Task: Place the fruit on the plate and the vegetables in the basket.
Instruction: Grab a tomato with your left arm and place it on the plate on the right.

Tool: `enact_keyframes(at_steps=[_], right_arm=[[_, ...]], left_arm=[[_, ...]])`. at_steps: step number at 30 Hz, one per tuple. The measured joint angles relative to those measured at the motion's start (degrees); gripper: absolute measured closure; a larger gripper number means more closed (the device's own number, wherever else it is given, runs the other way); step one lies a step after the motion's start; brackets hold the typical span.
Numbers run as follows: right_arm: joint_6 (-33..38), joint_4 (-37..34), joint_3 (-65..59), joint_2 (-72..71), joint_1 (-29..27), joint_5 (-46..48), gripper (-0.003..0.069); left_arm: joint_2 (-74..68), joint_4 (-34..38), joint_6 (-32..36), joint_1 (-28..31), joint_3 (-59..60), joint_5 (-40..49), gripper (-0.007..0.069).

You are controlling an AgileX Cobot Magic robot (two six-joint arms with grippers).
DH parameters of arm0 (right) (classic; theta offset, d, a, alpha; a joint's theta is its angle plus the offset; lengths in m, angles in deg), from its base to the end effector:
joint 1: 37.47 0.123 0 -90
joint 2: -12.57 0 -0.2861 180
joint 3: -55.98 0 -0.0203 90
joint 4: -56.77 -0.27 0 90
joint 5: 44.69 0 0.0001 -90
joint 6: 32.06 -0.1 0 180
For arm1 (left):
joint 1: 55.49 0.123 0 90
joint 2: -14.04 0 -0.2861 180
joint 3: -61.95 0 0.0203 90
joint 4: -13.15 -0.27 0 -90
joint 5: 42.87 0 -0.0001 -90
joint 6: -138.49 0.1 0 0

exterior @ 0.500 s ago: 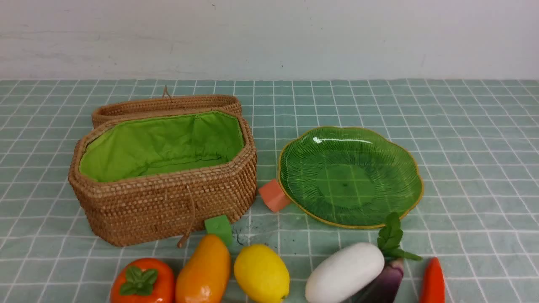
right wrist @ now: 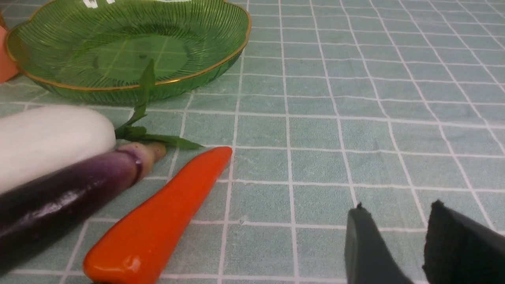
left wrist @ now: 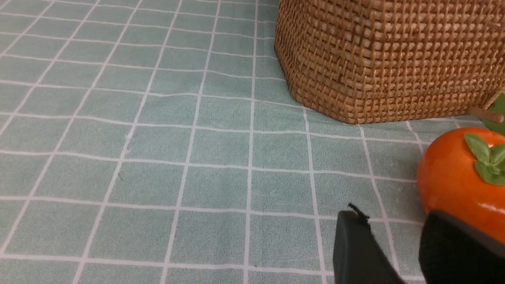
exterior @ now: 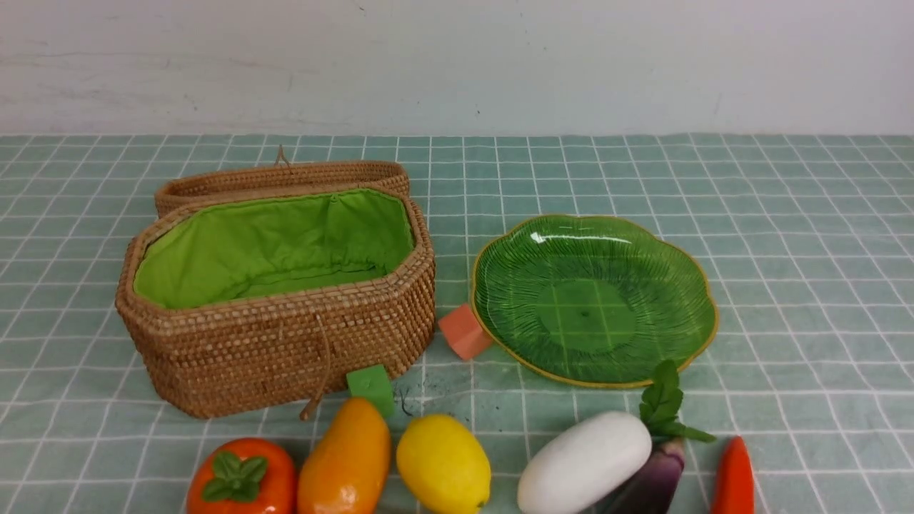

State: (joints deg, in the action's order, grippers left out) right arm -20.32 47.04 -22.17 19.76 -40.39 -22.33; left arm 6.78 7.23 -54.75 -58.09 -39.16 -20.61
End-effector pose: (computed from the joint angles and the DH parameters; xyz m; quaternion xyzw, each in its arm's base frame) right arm 0.0790 0.0024 0.1710 -0.0177 0.8056 -0.0033 0.5922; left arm 0.0792 0.0003 0.1661 -0.0479 0.8091 -0.0371 0.5846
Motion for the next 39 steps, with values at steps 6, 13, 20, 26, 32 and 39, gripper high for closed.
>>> enact_keyframes(at_steps=[6,13,20,26,32,39], right_arm=[[0.0,0.0,0.0,0.0,0.0,0.0,0.0418],[0.0,0.0,0.0,0.0,0.0,0.0,0.0418],[0.0,0.0,0.0,0.0,0.0,0.0,0.0418],[0.0,0.0,0.0,0.0,0.0,0.0,0.0418],[0.0,0.0,0.0,0.0,0.0,0.0,0.0418],[0.0,0.0,0.0,0.0,0.0,0.0,0.0418]], left_arm=[[0.0,0.0,0.0,0.0,0.0,0.0,0.0386],[0.0,0.0,0.0,0.0,0.0,0.0,0.0386],[0.0,0.0,0.0,0.0,0.0,0.0,0.0386],[0.0,0.9,-1.5,0.0,0.0,-3.3,0.0386],[0.0,11.3,-11.3,0.0,0.1,-21.0,0.0386],[-0.7,15.6,-18.3,0.0,-4.1,-34.5,0.0386]])
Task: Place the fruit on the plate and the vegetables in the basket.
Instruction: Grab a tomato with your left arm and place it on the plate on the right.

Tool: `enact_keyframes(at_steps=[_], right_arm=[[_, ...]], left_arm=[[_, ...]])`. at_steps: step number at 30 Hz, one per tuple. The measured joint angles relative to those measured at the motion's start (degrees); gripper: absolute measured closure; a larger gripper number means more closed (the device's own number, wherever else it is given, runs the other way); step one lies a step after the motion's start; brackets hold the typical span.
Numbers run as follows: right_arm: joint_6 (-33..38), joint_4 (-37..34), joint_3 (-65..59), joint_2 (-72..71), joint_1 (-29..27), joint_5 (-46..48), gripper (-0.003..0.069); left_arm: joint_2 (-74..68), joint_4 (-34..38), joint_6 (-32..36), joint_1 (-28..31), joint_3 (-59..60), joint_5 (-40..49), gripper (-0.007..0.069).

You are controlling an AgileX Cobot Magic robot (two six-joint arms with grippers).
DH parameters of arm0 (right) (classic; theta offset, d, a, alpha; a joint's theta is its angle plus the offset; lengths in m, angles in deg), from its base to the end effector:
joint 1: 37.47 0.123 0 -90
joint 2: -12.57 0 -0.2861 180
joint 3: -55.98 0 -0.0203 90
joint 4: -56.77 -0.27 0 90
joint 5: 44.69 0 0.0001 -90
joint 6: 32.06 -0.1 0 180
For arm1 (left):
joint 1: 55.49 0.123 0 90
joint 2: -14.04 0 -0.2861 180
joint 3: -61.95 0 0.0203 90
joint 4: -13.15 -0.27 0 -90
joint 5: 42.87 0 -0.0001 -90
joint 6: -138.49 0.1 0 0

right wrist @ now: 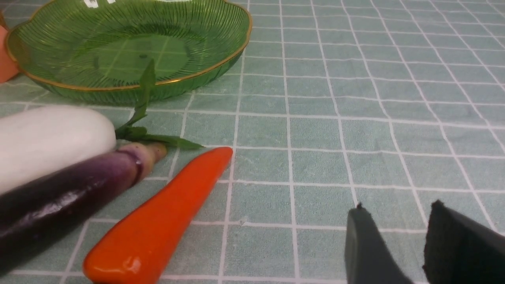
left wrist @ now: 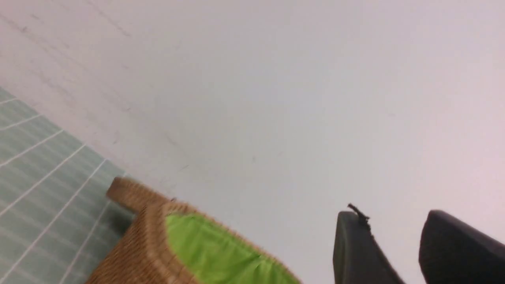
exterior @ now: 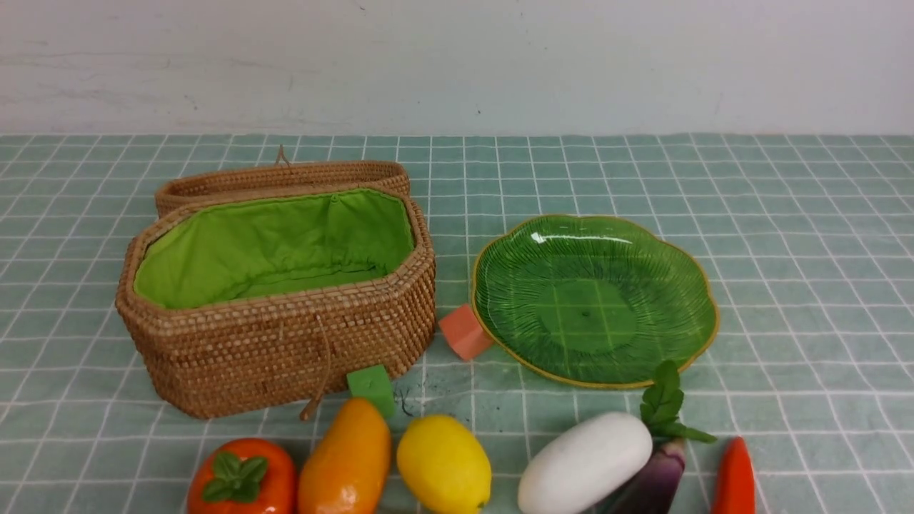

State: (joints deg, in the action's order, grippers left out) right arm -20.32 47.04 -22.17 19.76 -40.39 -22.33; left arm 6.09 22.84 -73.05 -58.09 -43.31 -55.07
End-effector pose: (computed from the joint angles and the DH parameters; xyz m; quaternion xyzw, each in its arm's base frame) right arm 0.0790 0.0024 0.1710 -0.0177 0.8056 -0.0033 0.5922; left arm 0.0763 0.0001 0.2501 -0.2039 0.5412 -0.2935 0.7612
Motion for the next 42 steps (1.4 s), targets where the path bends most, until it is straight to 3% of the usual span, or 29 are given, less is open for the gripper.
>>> enact_keyframes(at_steps=[6,10,12,17,21,26,28,30,34,36,38,42], right_arm=[[0.0,0.0,0.0,0.0,0.0,0.0,0.0418],[0.0,0.0,0.0,0.0,0.0,0.0,0.0418],[0.0,0.0,0.0,0.0,0.0,0.0,0.0418],[0.0,0.0,0.0,0.0,0.0,0.0,0.0418],[0.0,0.0,0.0,0.0,0.0,0.0,0.0418],[0.0,0.0,0.0,0.0,0.0,0.0,0.0418],[0.0,0.0,0.0,0.0,0.0,0.0,0.0418],[0.0,0.0,0.0,0.0,0.0,0.0,0.0418],[0.0,0.0,0.0,0.0,0.0,0.0,0.0418],[0.0,0.0,0.0,0.0,0.0,0.0,0.0418],[0.0,0.0,0.0,0.0,0.0,0.0,0.0418],[0.0,0.0,0.0,0.0,0.0,0.0,0.0418]], left_arm=[[-9.8,-3.6,1.9,0.0,-19.8,4.1,0.0386],[-17.8,-3.6,2.6,0.0,-30.6,13.6,0.0386],[-24.0,-3.6,2.8,0.0,-35.1,24.8,0.0386],[-34.4,-8.8,3.9,0.0,-36.0,39.4,0.0386],[-39.1,-9.7,3.4,0.0,-36.1,43.6,0.0386],[-46.5,-6.0,1.8,0.0,-36.2,48.6,0.0386],[-51.3,-1.0,2.2,0.0,-36.2,51.2,0.0386],[-54.5,1.9,4.1,0.0,-36.2,52.7,0.0386],[-63.2,8.8,16.7,0.0,-36.3,57.3,0.0376],[-67.6,12.4,25.1,0.0,-36.3,59.3,0.0335],[-69.7,13.4,27.6,0.0,-36.3,59.4,0.0309],[-75.7,16.3,34.3,0.0,-36.3,55.7,0.0158]])
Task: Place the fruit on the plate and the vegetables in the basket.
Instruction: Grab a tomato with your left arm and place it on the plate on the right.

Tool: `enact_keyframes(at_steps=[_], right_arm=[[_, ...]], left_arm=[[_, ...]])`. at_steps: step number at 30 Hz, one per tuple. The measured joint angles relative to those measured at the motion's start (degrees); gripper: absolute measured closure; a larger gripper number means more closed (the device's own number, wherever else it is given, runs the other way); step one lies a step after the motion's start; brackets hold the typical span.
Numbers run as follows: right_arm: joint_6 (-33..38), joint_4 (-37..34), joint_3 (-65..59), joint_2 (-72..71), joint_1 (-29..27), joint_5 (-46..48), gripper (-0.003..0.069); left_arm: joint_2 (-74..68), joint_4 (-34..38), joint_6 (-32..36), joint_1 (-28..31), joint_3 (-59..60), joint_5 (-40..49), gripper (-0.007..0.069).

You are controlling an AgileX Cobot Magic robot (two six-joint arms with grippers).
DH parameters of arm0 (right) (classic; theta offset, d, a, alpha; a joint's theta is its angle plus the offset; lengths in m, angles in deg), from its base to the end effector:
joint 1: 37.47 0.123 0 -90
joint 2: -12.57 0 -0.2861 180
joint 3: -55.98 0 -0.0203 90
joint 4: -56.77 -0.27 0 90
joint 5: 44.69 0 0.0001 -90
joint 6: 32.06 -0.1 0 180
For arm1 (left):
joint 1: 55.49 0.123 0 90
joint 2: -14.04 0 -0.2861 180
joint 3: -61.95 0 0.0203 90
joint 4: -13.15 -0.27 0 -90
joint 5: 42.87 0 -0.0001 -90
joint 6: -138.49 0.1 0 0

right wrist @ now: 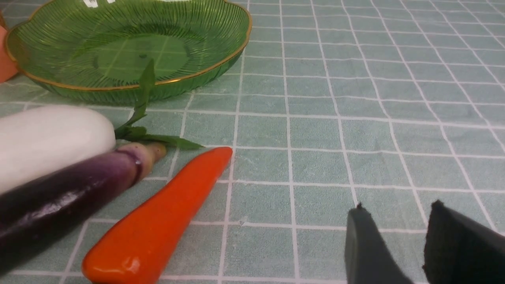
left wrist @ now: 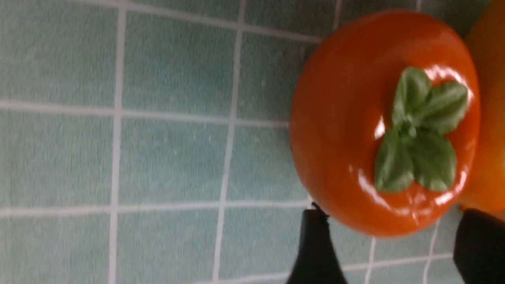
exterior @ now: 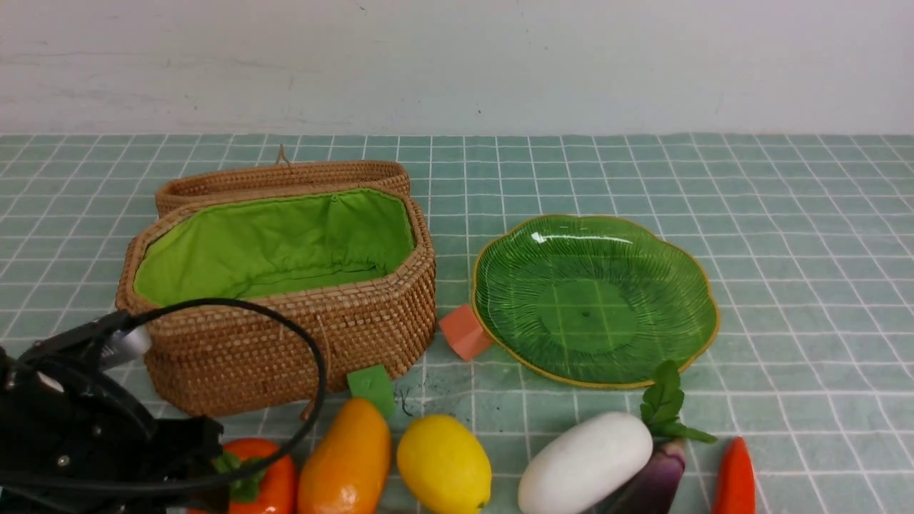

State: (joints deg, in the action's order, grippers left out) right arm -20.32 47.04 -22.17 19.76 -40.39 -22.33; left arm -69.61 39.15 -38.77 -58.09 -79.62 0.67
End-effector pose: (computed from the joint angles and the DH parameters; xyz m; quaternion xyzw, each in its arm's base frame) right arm 0.0790 0.0024 0.1710 -0.0177 0.8056 -0.0033 0.5922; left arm 0.2347 -0.0409 0.1902 -0.0972 0.9723 -0.1740 0.1222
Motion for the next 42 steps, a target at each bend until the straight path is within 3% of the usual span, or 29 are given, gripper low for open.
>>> enact_keyframes(at_steps=[2,4,8,13,15,24,28,37,42], right_arm=[[0.0,0.0,0.0,0.0,0.0,0.0,0.0418],[0.0,0.0,0.0,0.0,0.0,0.0,0.0418],[0.0,0.0,0.0,0.0,0.0,0.0,0.0418],[0.0,0.0,0.0,0.0,0.0,0.0,0.0418],[0.0,0.0,0.0,0.0,0.0,0.0,0.0418],[0.0,0.0,0.0,0.0,0.0,0.0,0.0418],[0.0,0.0,0.0,0.0,0.0,0.0,0.0418],[0.0,0.0,0.0,0.0,0.0,0.0,0.0418],[0.0,0.0,0.0,0.0,0.0,0.0,0.0418]], left_arm=[[-3.5,1.4,2.6,0.0,-0.1,-4.2,0.0045],[-6.1,1.7,3.9,0.0,-0.3,-6.8,-0.0011],[-9.8,4.3,4.9,0.0,-1.0,-8.4,-0.004],[-11.2,8.1,6.0,-0.1,-1.5,-8.3,0.005],[-11.0,8.8,6.1,-0.1,-1.7,-7.9,0.0182],[-6.6,5.2,6.1,-0.1,-1.3,-5.1,0.018],[-2.2,4.3,6.1,-0.1,-3.3,0.9,0.018],[-0.8,10.3,6.9,-0.1,-23.8,16.3,0.018],[-9.0,11.5,9.7,-6.5,-41.4,18.0,0.018]])
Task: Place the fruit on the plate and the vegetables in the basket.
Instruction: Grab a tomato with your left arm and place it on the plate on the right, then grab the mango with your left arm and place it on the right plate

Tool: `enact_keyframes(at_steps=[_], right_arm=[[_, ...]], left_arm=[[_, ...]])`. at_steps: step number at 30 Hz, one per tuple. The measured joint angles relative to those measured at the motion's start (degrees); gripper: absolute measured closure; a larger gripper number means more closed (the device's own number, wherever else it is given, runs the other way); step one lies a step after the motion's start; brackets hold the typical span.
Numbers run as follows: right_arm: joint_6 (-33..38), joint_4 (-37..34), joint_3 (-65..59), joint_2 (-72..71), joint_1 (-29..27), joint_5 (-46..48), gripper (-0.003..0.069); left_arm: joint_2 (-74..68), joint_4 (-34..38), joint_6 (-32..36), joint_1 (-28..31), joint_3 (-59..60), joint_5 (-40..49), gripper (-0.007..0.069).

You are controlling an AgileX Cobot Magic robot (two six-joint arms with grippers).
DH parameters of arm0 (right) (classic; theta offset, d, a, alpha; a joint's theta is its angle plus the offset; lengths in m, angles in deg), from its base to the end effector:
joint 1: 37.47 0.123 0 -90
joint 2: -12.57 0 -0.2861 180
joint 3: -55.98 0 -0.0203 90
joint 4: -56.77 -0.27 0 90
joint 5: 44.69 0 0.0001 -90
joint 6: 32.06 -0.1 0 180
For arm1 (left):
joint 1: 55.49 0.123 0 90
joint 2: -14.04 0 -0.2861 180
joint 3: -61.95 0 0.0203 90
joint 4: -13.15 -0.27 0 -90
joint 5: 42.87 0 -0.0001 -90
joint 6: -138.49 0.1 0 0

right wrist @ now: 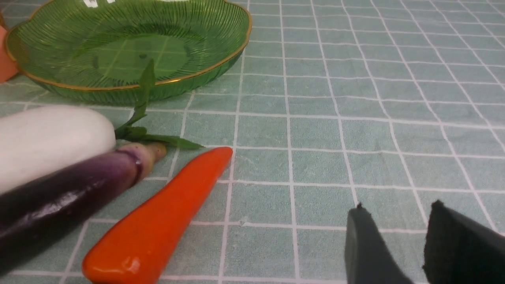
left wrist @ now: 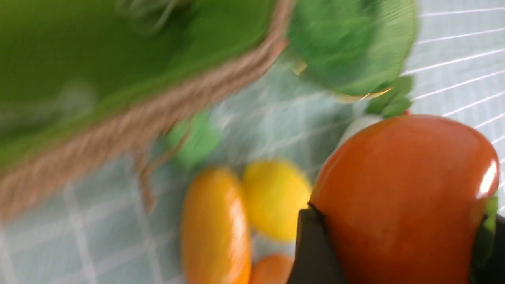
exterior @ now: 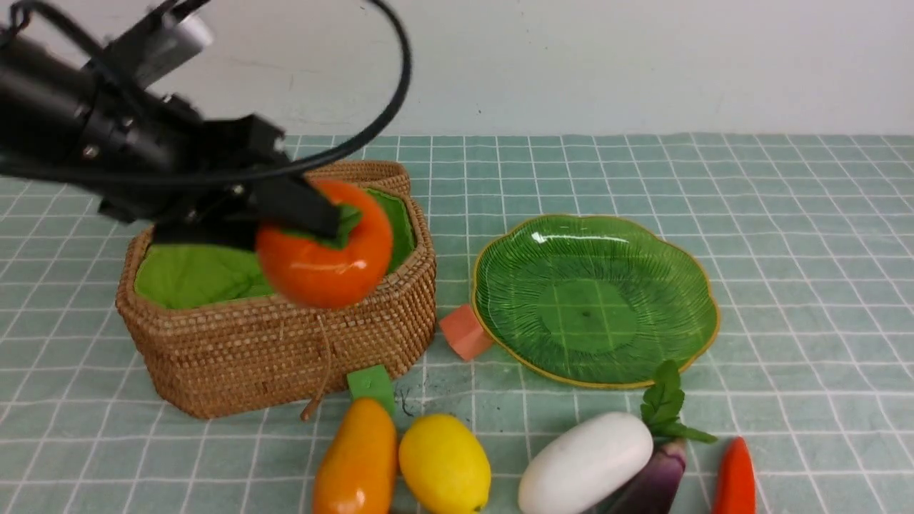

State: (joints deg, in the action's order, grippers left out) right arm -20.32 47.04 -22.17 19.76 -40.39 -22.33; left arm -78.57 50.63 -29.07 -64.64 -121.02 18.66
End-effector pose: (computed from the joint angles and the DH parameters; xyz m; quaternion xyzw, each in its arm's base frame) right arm 0.0790 0.0024 0.1710 -0.0177 0.8056 -0.0033 0.5922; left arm 0.3182 -0.1055 0.3613 0.0951 0.9156 -0.3048 0.2446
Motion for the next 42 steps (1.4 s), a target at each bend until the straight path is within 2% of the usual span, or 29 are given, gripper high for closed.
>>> enact_keyframes(at_steps=[2,5,6,10,13,15,20,24,29,33,38,42], right_arm=[[0.0,0.0,0.0,0.0,0.0,0.0,0.0418],[0.0,0.0,0.0,0.0,0.0,0.0,0.0418],[0.0,0.0,0.0,0.0,0.0,0.0,0.0418],[0.0,0.0,0.0,0.0,0.0,0.0,0.0418],[0.0,0.0,0.0,0.0,0.0,0.0,0.0418],[0.0,0.0,0.0,0.0,0.0,0.0,0.0418],[0.0,0.0,0.0,0.0,0.0,0.0,0.0418],[0.0,0.0,0.0,0.0,0.0,0.0,0.0418],[0.0,0.0,0.0,0.0,0.0,0.0,0.0418],[0.0,0.0,0.0,0.0,0.0,0.0,0.0418],[0.0,0.0,0.0,0.0,0.0,0.0,0.0418],[0.0,0.0,0.0,0.0,0.0,0.0,0.0418]], left_arm=[[-7.6,-0.8,-0.7,-5.6,-8.9,-0.3,0.018],[-14.6,-1.1,-2.1,-9.2,-15.5,-0.9,0.018],[-20.7,-1.3,-2.7,-12.0,-21.5,-1.2,0.018],[-35.3,-2.7,-5.1,-16.7,-34.7,-1.8,0.018],[-40.5,-4.1,-7.0,-18.5,-39.8,-2.4,0.018],[-47.7,-8.4,-10.1,-20.5,-46.6,-2.9,0.018],[-53.2,-16.0,-17.5,-22.0,-51.4,-3.2,0.0176],[-53.6,-18.2,-21.8,-22.1,-51.8,-3.1,0.0078],[-52.3,-18.3,-22.4,-22.1,-52.0,0.2,-0.0027],[-47.5,-20.1,-18.8,-22.1,-51.8,7.4,-0.0034],[-35.2,-23.1,-14.9,-21.4,-46.3,9.0,-0.0017],[-19.1,-26.1,-14.6,-18.2,-33.6,9.2,0.0006]])
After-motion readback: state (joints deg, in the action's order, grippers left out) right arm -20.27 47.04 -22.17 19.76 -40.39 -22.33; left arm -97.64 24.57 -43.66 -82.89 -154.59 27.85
